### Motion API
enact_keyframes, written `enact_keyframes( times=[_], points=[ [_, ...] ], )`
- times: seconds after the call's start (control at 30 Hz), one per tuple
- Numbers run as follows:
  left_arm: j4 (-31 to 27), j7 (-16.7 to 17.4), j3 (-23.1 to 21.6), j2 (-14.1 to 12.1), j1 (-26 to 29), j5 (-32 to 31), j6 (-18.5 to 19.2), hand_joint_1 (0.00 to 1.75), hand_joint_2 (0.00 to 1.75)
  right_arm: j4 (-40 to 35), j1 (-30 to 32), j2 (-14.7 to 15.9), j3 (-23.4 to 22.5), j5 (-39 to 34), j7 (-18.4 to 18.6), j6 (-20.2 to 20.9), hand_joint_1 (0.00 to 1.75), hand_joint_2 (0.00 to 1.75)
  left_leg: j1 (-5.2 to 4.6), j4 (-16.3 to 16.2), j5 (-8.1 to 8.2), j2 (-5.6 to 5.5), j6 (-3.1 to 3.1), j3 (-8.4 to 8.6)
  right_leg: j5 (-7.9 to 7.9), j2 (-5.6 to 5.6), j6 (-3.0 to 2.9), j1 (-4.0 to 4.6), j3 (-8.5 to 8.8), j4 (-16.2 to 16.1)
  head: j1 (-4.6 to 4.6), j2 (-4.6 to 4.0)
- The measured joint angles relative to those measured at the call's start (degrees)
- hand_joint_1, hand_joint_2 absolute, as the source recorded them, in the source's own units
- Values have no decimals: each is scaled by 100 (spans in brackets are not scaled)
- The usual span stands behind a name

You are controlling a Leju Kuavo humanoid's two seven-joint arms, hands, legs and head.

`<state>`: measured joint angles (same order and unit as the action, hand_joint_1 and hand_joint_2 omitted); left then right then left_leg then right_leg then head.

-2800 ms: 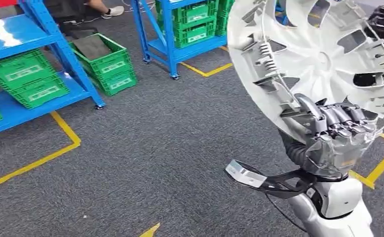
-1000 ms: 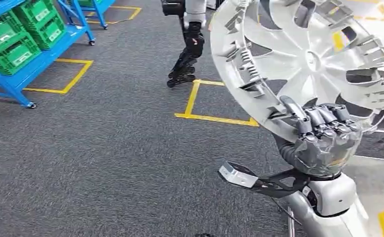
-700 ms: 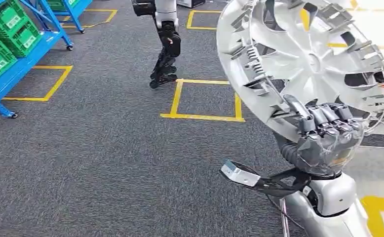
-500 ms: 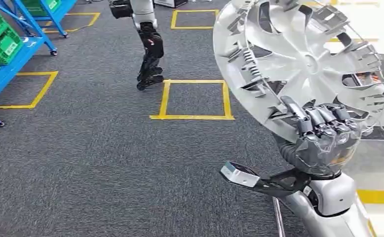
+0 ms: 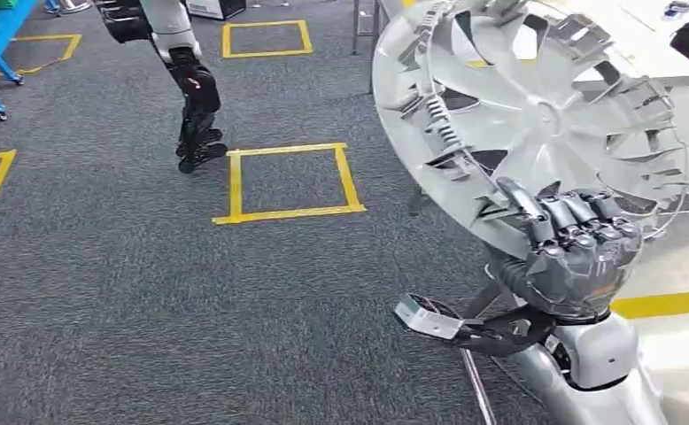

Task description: Take the parts from the cabinet and place them on the table.

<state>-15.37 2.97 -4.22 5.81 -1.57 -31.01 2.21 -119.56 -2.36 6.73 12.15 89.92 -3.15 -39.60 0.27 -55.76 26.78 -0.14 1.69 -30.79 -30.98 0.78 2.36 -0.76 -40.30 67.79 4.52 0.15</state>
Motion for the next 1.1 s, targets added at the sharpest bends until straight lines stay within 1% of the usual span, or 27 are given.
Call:
enact_keyframes(
  times=[0.03, 0.07, 0.1, 0.13, 0.17, 0.2, 0.23, 0.27, 0.3, 0.37, 0.4, 0.43, 0.47, 0.5, 0.57, 0.6, 0.63, 0.7, 0.73, 0.77, 0.87, 0.9, 0.93, 0.97, 1.0, 1.07, 1.1],
  points=[
    [0, 0, -9, -2, 13, 0, 5, 0, 0, 2, 5, 0, 2, 9, -9, 0, 175, 175, -5, -1, 8, 94, 11, 0, -178, -32, 24, -16, -233, 477, -2, 0],
    [0, 0, -17, -4, 22, 0, 11, 0, 0, 11, 9, 0, 0, 7, -7, 0, 175, 175, -5, -3, 16, 180, 3, 0, -236, -39, 50, -32, -382, 773, 0, 0],
    [0, 0, -24, -7, 24, 0, 20, 0, 0, 26, 13, 0, -2, 7, -7, 0, 175, 175, -4, -3, 23, 258, -8, 7, -145, -52, 68, -44, -371, 748, 4, 0],
    [0, 0, -26, -4, 20, 0, 22, 0, 0, 35, 17, 0, -2, 7, -4, 0, 175, 175, -3, -5, 36, 330, -25, 17, 39, -80, 80, -55, -223, 469, 2, 0],
    [0, 0, -28, 0, 13, 0, 24, 0, 0, 42, 19, 0, -4, 7, -7, 0, 175, 175, 0, -16, 53, 398, -47, 27, 273, -135, 85, -64, 41, -14, 2, 0],
    [0, 0, -31, 2, 7, 0, 33, 0, 0, 42, 18, 0, -4, 2, -9, 0, 175, 175, 7, -45, 84, 455, -81, 41, 498, -294, 100, -68, 379, -610, 0, 0],
    [0, 0, -31, -2, 3, 0, 35, 0, 0, 44, 9, 0, -7, -2, -11, 0, 175, 175, -8, -82, 120, 513, -124, 44, 426, -555, 111, -33, 552, -966, 0, 0],
    [0, 0, -31, -13, -4, 0, 35, 0, 0, 57, 20, 0, -7, 0, -20, 0, 175, 175, -50, -125, 158, 541, -164, 32, 465, -464, 12, -21, 613, -988, -7, 0],
    [0, 0, -33, -16, -9, 0, 35, 0, 0, 65, 23, 0, -9, 0, -31, 0, 175, 175, -54, -115, 157, 580, -174, 38, 460, -390, -46, -11, 595, -964, -15, 0],
    [-2, 0, -33, -18, -15, 0, 37, 0, 0, 90, 39, 0, -48, 2, -61, 0, 175, 175, -40, -100, 158, 686, -216, 69, 459, -276, -105, 12, 558, -949, -9, 0],
    [-7, 0, -33, -18, -23, 0, 37, 0, 0, 90, 39, -2, -66, 2, -79, 0, 175, 175, -24, -120, 202, 718, -262, 61, 487, -199, -163, -12, 569, -971, -13, 0],
    [-7, 0, -35, -18, -36, 0, 37, 0, 0, 90, 41, -5, -76, 2, -105, 0, 175, 175, 1, -245, 325, 473, -288, 32, 496, -157, -183, -20, 565, -972, -30, 0],
    [-7, 0, -35, -18, -37, 9, 39, 0, 0, 98, 38, -9, -92, 0, -138, 0, 175, 175, 12, -587, 555, 249, -291, -103, 504, -104, -208, -21, 564, -972, -35, 0],
    [-7, 0, -35, -20, -34, 20, 42, 0, 0, 109, 39, -18, -107, 0, -175, 0, 175, 175, 11, -1091, 814, 130, -290, -326, 503, -42, -227, -16, 558, -972, -42, 0],
    [-7, 2, -35, -20, -18, 53, 50, 0, 0, 122, 52, -29, -142, 4, -252, 0, 175, 175, 3, -1950, 1113, 57, -273, -740, 506, 109, -244, 13, 554, -970, -42, 0],
    [-7, 7, -35, -20, -5, 57, 50, 0, 0, 136, 59, -33, -162, 4, -278, 0, 175, 175, -1, -2042, 1053, 53, -246, -807, 508, 202, -247, 29, 559, -969, -37, 0],
    [-9, 13, -35, -20, -5, 59, 50, 0, 0, 136, 71, -37, -184, 4, -302, 0, 175, 175, -13, -1859, 870, 41, -208, -748, 509, 287, -247, 44, 565, -968, -41, 0],
    [-9, 17, -35, -31, -16, 59, 50, 0, 0, 136, 88, -53, -245, 4, -352, 0, 175, 175, -55, -892, 273, -95, -97, -349, 511, 458, -247, 53, 591, -968, -39, 0],
    [-9, 17, -35, -46, -16, 59, 50, 0, 0, 136, 90, -61, -265, 4, -356, 0, 175, 175, -78, -425, 39, -338, -42, -157, 512, 523, -246, 37, 592, -971, -37, 0],
    [-7, 20, -37, -70, -13, 59, 52, 0, 0, 135, 85, -66, -288, 4, -363, 0, 175, 175, -55, -299, 82, -558, 16, -98, 519, 579, -226, 58, 572, -954, -26, 0],
    [-9, 46, -50, -68, -53, 57, 70, 0, 0, 133, 121, -81, -376, 4, -435, 0, 175, 175, -94, -198, 103, -407, 14, -72, 585, 786, -124, -21, 489, -984, -59, 0],
    [-11, 46, -63, -70, -69, 57, 70, 0, 0, 133, 146, -81, -415, 2, -459, 0, 175, 175, -74, -101, 59, -321, 27, -38, 603, 864, -81, -2, 480, -1004, -44, 0],
    [-11, 57, -70, -68, -88, 57, 70, 0, 0, 131, 180, -81, -446, 2, -459, 0, 175, 175, -43, -8, 5, -205, 15, 8, 528, 558, -108, 9, 401, -898, -48, 0],
    [-11, 55, -81, -61, -95, 55, 72, 0, 0, 133, 166, -83, -468, 0, -459, 0, 175, 175, -57, 28, -9, -159, 47, 25, 344, 216, -82, 40, 286, -661, -13, 0],
    [-11, 55, -92, -50, -100, 57, 74, 0, 0, 133, 161, -103, -472, 0, -474, 0, 175, 175, -64, 25, -10, -61, 50, 15, 106, 52, -38, 29, 68, -215, -9, 0],
    [-11, 57, -133, -39, -94, 57, 74, 0, 0, 133, 185, -109, -483, 7, -481, 0, 175, 175, -69, 17, 3, 126, 54, 13, -208, -28, 23, -9, -329, 619, -17, 0],
    [-11, 61, -144, -39, -95, 57, 74, 0, 0, 133, 197, -109, -503, 7, -481, 0, 175, 175, -66, 15, 8, 211, 51, 13, -203, -38, 51, -32, -402, 765, -7, 0]
  ],
)
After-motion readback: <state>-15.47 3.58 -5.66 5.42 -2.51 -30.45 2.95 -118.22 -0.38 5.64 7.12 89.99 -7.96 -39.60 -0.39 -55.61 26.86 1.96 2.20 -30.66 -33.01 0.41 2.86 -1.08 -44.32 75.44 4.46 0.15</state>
